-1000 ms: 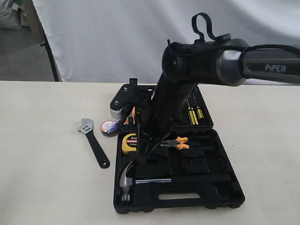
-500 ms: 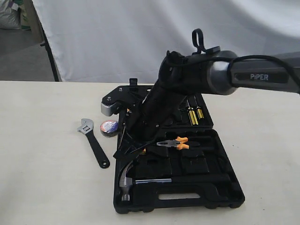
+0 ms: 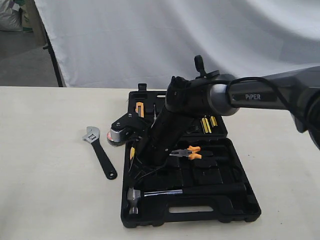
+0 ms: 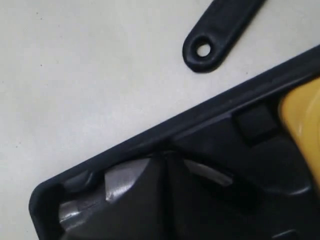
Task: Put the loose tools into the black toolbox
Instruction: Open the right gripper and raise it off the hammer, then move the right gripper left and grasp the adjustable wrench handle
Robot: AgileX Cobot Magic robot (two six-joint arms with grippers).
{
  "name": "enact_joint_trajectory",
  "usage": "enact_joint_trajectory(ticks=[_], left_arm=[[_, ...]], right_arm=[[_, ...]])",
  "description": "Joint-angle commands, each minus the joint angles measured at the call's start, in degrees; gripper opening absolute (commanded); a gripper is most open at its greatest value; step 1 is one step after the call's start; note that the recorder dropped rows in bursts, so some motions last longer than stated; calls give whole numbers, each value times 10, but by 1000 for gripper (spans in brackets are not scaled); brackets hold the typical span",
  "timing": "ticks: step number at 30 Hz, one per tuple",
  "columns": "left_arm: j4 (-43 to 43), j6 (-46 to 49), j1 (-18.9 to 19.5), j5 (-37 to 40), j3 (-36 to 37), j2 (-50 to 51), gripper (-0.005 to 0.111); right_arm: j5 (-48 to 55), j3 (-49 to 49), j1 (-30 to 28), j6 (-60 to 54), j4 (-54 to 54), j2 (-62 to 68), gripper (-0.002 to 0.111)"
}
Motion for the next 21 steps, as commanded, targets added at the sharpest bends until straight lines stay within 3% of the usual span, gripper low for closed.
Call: enact_joint_trajectory(ticks=[1,10,17,21], left_arm=[[3,-3,15,-4,-2,-2,1],[3,-3,15,-4,-2,-2,1],[3,-3,15,-4,-2,-2,1],[3,-3,15,-4,-2,-2,1]], right_arm=[[21,-1,-2,-3,-19,-7,0],[41,-33,-2,-2,-22,-59,0],[-26,-37,14,83,-39,-57,0],[-76,-37,39,141,-77,-57,21]])
